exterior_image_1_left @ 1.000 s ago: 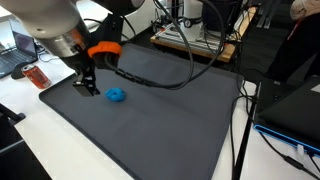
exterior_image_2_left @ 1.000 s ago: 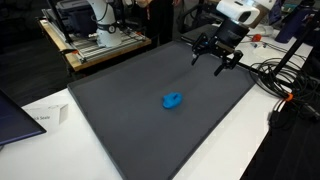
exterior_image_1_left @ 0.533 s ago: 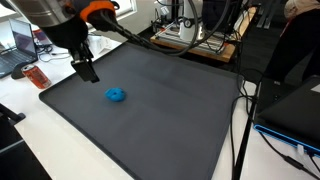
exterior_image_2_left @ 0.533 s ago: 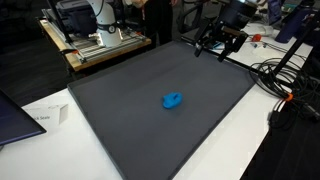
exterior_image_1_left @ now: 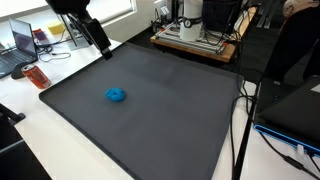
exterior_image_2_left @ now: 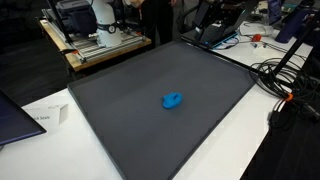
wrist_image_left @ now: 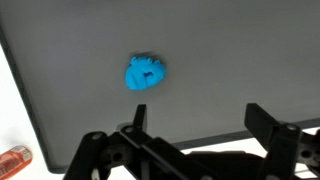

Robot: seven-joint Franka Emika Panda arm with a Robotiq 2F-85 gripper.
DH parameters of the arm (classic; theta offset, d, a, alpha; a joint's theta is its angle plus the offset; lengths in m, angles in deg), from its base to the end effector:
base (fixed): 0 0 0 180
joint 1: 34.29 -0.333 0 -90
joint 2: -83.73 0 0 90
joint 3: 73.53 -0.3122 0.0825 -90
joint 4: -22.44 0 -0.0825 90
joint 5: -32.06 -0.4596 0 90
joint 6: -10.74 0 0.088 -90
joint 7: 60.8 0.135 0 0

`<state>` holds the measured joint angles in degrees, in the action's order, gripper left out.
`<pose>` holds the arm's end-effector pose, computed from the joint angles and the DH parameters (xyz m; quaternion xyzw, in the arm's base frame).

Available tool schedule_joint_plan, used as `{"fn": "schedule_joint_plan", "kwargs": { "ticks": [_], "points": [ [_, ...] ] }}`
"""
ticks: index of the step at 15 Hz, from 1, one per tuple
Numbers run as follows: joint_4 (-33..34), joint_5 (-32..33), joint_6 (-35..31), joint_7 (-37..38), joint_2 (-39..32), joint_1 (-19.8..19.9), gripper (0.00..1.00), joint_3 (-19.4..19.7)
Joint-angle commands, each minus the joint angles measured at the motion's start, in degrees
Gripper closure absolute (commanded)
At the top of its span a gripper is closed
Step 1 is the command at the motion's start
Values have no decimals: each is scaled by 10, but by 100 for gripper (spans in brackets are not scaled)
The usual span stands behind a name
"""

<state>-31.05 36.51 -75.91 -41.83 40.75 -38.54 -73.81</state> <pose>0.8013 0.0514 0.3877 0.9878 -0.1246 -0.0762 0.0537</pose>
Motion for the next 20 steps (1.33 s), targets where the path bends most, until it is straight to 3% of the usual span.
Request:
{"fn": "schedule_joint_plan", "kwargs": {
  "ticks": [1, 6, 13, 20],
  "points": [
    [-136, -35, -28, -68, 105, 27, 0, -25],
    [-253, -38, -61, -87, 212, 33, 0, -22],
    [-427, -45, -160, -99, 373, 26, 0, -13],
    [-619, -66, -199, -120, 546, 27, 0, -11]
  ]
}}
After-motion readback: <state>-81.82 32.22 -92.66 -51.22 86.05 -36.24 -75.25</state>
